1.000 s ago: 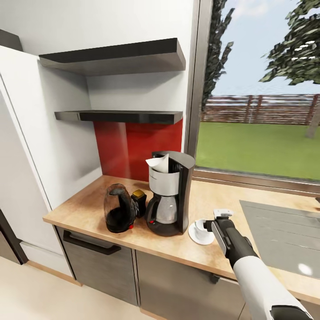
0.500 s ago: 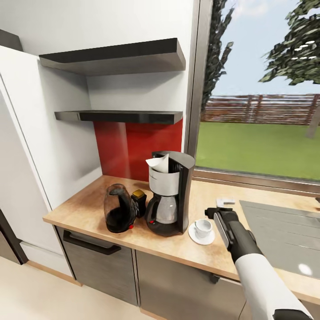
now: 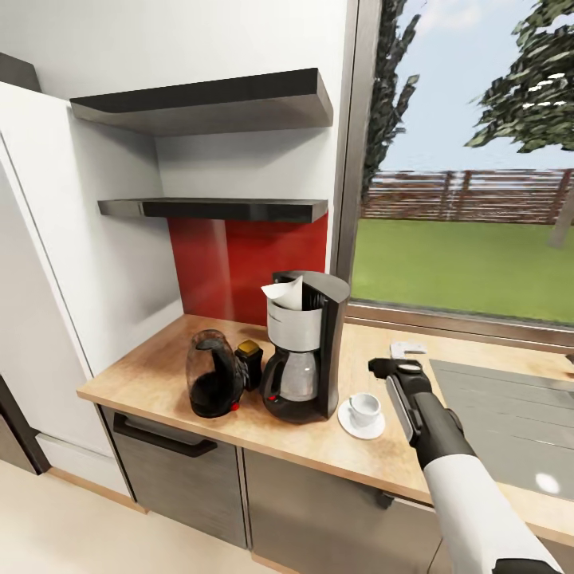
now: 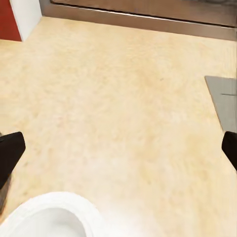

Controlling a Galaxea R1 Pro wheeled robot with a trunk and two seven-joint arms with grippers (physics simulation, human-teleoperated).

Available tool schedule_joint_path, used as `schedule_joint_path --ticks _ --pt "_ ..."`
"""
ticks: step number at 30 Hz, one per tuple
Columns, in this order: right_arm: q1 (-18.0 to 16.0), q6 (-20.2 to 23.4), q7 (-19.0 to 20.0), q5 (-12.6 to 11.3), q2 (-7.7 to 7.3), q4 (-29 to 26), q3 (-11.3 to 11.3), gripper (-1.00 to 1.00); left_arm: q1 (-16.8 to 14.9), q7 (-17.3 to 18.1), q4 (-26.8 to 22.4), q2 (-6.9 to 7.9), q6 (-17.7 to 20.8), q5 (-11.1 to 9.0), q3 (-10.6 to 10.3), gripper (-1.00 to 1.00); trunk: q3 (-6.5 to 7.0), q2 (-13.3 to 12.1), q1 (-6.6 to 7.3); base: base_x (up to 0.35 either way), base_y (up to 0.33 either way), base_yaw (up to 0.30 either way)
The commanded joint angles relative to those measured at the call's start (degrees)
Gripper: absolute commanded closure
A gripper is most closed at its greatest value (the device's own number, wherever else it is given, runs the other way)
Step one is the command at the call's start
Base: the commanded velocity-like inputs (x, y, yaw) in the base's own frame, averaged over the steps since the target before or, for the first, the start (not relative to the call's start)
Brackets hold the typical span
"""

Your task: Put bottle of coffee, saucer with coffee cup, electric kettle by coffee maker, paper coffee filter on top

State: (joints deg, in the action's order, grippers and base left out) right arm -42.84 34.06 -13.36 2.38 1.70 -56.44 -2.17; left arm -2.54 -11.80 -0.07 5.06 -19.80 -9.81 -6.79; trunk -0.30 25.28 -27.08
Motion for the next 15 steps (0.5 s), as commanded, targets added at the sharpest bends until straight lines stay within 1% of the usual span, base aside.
schedule_joint_path --ticks 1,3,4,5,9,15 --pt "0.1 -2.8 0.1 0.2 0.05 -0.1 -0.1 -1.0 0.0 -0.1 0.0 0.01 -0.2 -0.5 -0.5 -1.0 -0.03 0.0 -0.02 0.0 0.0 0.0" --pt "0.8 -9.1 0.2 0.3 0.05 0.1 0.0 -1.0 0.0 -0.1 0.0 0.07 -0.2 -0.5 -0.4 -1.0 -0.03 0.0 -0.02 0.0 0.0 0.0" --pt "1.8 -16.1 0.2 0.4 0.11 1.4 0.0 -1.0 0.0 -0.1 -0.1 0.05 -0.2 -0.5 -0.4 -1.0 -0.03 0.0 -0.02 -0.034 0.0 0.0" --pt "1.9 -17.3 0.2 0.4 0.12 1.7 0.0 -1.0 0.0 -0.1 -0.1 0.05 -0.2 -0.5 -0.4 -1.0 -0.03 0.0 -0.02 -0.064 0.0 0.0" --pt "2.1 -19.0 0.2 0.4 0.14 2.2 0.0 -1.0 0.0 -0.1 -0.2 0.04 -0.2 -0.6 -0.3 -1.0 -0.03 0.0 -0.02 -0.124 0.0 0.0" --pt "2.2 -19.4 0.2 0.4 0.2 2.5 0.0 -1.0 0.0 -0.1 -0.3 0.12 -0.2 -0.8 -0.2 -1.0 -0.03 0.0 -0.02 -0.257 0.0 0.011"
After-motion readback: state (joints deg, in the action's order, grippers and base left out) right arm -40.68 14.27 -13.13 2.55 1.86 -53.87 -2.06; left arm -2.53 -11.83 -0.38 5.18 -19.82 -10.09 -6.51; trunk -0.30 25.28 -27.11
